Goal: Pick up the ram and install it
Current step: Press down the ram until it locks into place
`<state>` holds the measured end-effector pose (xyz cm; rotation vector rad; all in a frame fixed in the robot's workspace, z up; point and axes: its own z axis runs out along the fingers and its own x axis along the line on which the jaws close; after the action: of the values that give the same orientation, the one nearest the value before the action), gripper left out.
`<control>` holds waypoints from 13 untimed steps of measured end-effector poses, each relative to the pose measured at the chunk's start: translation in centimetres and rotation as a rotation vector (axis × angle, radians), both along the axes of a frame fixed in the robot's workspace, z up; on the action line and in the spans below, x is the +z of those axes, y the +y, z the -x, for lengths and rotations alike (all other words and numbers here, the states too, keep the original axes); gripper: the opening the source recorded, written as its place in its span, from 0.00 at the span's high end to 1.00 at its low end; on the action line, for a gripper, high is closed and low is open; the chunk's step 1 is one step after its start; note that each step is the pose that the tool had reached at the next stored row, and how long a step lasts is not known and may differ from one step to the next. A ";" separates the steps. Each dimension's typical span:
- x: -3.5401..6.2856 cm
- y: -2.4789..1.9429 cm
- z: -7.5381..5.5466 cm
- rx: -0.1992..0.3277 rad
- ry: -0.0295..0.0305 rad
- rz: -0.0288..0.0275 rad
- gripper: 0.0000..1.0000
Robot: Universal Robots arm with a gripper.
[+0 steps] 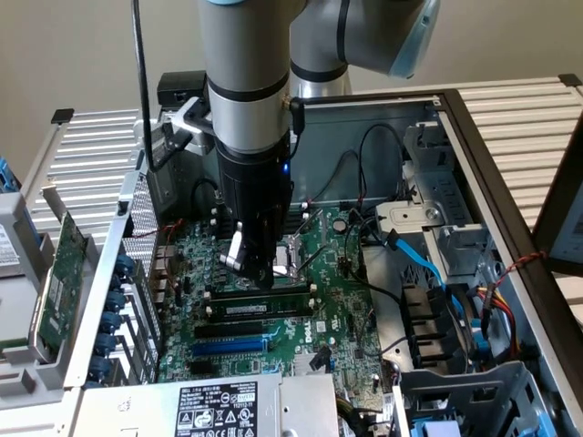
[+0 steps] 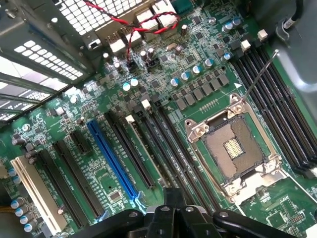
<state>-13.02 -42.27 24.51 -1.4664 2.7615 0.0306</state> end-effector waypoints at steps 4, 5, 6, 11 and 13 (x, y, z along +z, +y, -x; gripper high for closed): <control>0.00 0.00 0.0 -0.059 0.0001 0.0001 0.89; 0.00 0.00 0.0 -0.074 0.0000 0.0001 0.89; 0.00 0.00 0.0 -0.090 0.0000 0.0000 0.89; 0.00 0.00 0.0 -0.167 0.0000 0.0000 0.89; 0.00 0.00 0.0 -0.197 0.0001 0.0000 0.89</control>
<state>-13.02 -42.27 24.51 -1.1865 2.8910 0.0281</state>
